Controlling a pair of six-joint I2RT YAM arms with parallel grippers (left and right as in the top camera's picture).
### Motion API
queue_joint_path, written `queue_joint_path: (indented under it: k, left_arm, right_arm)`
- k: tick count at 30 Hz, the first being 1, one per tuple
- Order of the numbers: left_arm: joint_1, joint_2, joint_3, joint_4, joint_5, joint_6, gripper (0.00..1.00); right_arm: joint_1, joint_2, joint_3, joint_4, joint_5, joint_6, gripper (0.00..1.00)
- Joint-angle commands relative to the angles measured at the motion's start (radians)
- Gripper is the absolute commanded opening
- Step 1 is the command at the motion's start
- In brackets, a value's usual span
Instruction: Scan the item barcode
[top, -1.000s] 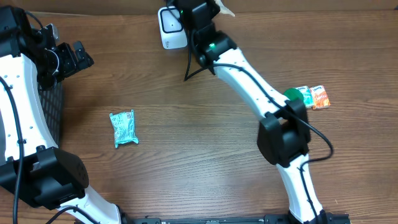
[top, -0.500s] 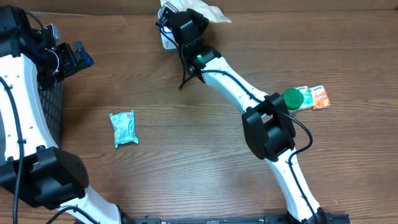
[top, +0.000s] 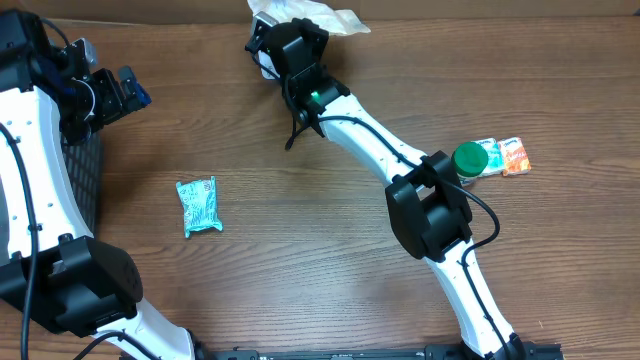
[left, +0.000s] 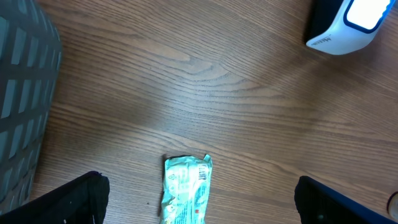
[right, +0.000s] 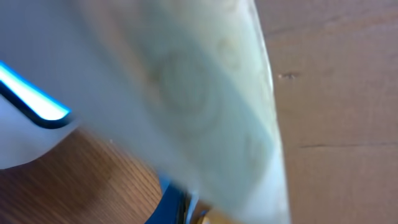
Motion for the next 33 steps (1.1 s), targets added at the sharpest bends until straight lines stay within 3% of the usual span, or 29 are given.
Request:
queue_joint_path:
  k: [1,11,19,28,33]
  left_arm:
    - [0.002,0.01,-0.004,0.002,-0.003,0.005,1.0]
    - [0.002,0.01,-0.004,0.002,-0.002,0.005,1.0]
    - [0.002,0.01,-0.004,0.002,-0.003,0.005,0.99]
    - [0.001,0.01,-0.004,0.002,-0.003,0.005,1.0]
    - [0.001,0.01,-0.004,0.002,-0.003,0.005,0.99]
  right_arm:
    - [0.008,0.007,0.013,-0.003,0.018,-0.001,0.04]
    - [0.008,0.006,0.013,-0.011,0.018,0.001,0.04]
    - [0.011,-0.027,0.013,-0.019,0.017,0.089,0.04]
    - [0.01,-0.189,0.014,-0.209,-0.026,0.249,0.04]
    - [0.01,-0.319,0.014,-0.396,-0.106,0.461,0.04]
